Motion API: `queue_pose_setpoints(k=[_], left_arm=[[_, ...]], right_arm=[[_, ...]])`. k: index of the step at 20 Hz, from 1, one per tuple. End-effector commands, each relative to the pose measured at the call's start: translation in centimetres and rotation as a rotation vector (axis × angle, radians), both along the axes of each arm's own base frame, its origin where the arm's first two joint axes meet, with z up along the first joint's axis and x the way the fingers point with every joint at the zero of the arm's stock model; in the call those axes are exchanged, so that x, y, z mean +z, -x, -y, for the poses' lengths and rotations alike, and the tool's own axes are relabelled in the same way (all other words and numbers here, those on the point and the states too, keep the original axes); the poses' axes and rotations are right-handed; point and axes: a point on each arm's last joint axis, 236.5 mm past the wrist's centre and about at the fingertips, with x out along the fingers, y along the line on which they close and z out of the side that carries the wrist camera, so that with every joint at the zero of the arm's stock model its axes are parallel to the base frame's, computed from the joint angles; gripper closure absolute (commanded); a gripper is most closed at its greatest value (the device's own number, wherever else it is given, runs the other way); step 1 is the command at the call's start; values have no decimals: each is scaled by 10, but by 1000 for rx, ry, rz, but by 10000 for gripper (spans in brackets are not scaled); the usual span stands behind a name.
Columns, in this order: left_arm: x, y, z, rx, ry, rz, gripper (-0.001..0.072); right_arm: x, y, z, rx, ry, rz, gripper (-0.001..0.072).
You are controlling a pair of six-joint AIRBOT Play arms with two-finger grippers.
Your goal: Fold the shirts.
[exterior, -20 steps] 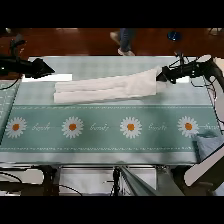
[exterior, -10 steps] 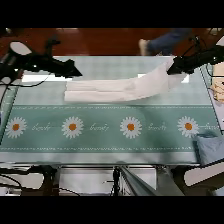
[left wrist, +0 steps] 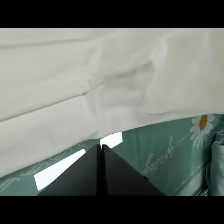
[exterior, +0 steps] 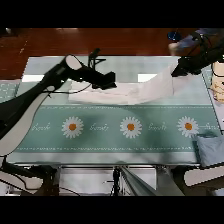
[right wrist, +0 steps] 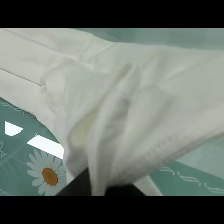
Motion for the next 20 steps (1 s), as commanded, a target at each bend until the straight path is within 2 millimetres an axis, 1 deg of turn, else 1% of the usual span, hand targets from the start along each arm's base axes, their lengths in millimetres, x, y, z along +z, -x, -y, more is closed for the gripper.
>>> queue_pose_setpoints(k=[1, 3, 5, 10, 12, 13, 15, 17, 19, 20], left_arm=[[-18, 16, 46, 37, 41, -54, 668], [-22, 21, 64, 47, 69, -68, 668], [-30, 28, 76, 47, 83, -96, 668], [-56, 47, 90, 25, 60, -150, 669], [-64, 51, 99, 38, 73, -168, 669], [-64, 51, 106, 58, 97, -181, 669], [-63, 45, 119, 85, 133, -183, 669], [-57, 41, 130, 58, 154, -161, 669], [-41, 29, 130, 34, 173, -103, 669], [-26, 18, 122, 19, 185, -62, 670]], right_arm=[[7, 16, -2, 16, -3, -46, 687], [18, 16, -2, 13, 4, -15, 687], [30, 18, -3, 12, 8, 15, 687], [52, 24, -5, 3, 11, 62, 688], [60, 26, -8, -1, 8, 75, 688], [63, 27, -10, 3, 10, 82, 687], [65, 29, -20, 20, 13, 83, 687], [63, 29, -29, 37, 26, 82, 687], [59, 30, -33, 49, 64, 77, 687], [57, 31, -34, 51, 79, 72, 687]])
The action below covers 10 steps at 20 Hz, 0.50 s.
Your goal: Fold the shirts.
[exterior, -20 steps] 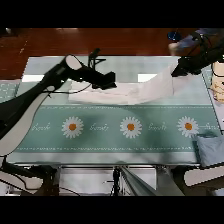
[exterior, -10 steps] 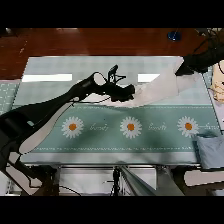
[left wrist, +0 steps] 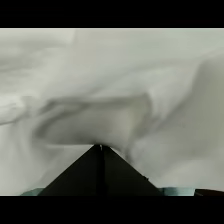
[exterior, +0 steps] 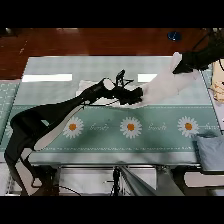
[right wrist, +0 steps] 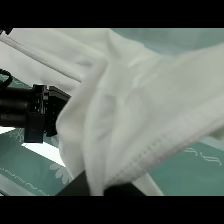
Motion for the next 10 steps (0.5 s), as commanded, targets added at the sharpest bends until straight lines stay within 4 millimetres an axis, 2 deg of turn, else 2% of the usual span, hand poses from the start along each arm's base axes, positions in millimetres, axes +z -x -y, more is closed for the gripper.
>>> queue_pose_setpoints(k=[1, 3, 6, 8, 10], left_arm=[[37, -29, -14, -13, 39, 104, 670], [73, -55, -63, -12, 13, 180, 670], [130, -80, -165, 1, -114, 303, 670], [178, -83, -237, 39, -196, 399, 670], [229, -74, -302, 110, -263, 487, 669]], right_arm=[[-4, 2, -6, 0, 47, -9, 687], [-2, 2, -13, -16, 30, -20, 687], [5, -2, -37, -16, -27, -6, 687], [7, -7, -59, -16, -42, 19, 687], [11, -13, -87, -12, -60, 57, 687]])
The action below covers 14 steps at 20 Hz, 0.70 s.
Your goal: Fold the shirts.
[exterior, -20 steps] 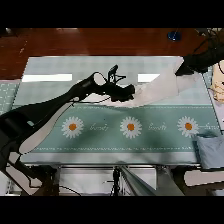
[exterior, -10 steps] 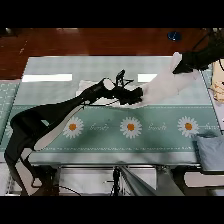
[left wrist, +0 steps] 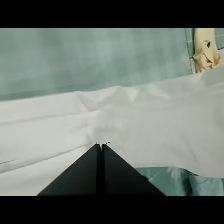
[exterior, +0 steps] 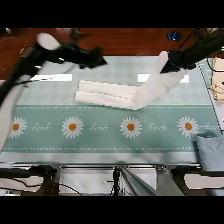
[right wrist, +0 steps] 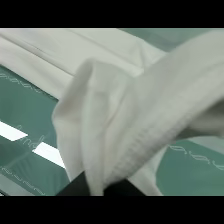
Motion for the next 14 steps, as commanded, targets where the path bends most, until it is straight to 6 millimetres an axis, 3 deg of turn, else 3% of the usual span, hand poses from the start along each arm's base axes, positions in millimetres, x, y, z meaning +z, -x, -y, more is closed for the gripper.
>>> queue_pose_setpoints(k=[1, 3, 6, 11, 14], left_arm=[[75, 24, -117, 93, -159, 155, 669], [121, 50, -161, 161, -187, 240, 669], [167, 101, -194, 201, -246, 334, 669], [222, 166, -199, 235, -323, 519, 668], [223, 188, -198, 227, -362, 526, 668]], right_arm=[[9, -11, -47, -16, -45, 61, 687], [12, -17, -71, -27, -54, 99, 687], [4, -19, -103, -21, -68, 101, 687], [-56, -7, -158, 52, -35, -12, 687], [-87, -6, -198, 73, -55, -27, 687]])
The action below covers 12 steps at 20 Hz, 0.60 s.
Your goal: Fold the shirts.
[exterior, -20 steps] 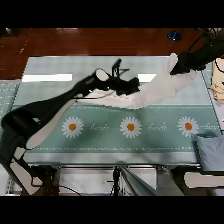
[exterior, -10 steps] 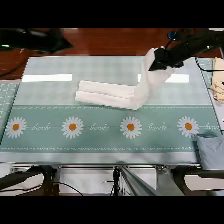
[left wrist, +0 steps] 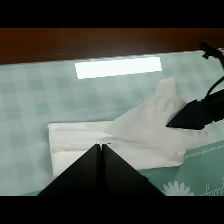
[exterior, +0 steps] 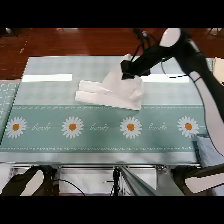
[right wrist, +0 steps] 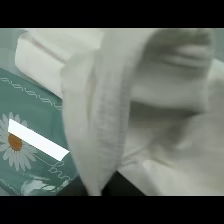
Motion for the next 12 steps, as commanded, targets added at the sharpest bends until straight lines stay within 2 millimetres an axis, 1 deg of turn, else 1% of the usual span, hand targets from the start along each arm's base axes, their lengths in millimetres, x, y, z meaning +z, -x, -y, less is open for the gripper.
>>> queue_pose_setpoints(k=[1, 4, 6, 8, 9, 10, 11, 12], left_arm=[[2, 30, -3, 9, -66, 5, 668], [-9, 29, -4, 5, -65, -30, 668], [-29, 26, -2, -7, -51, -84, 668], [-58, 24, 7, -45, -34, -161, 668], [-73, 25, 13, -68, -27, -201, 668], [-91, 26, 20, -95, -20, -248, 668], [-108, 29, 26, -119, -14, -293, 668], [-127, 32, 32, -151, -17, -336, 668]], right_arm=[[-34, 2, -50, 16, -29, -17, 687], [-53, 8, -86, 16, -86, -47, 687], [-64, 8, -101, 4, -101, -52, 687], [-72, 4, -115, -23, -129, -48, 680], [-71, -1, -122, -50, -164, -46, 549], [-66, -7, -131, -82, -218, -43, 378], [-57, -15, -140, -114, -279, -31, 340], [-42, -25, -149, -139, -351, 1, 340]])
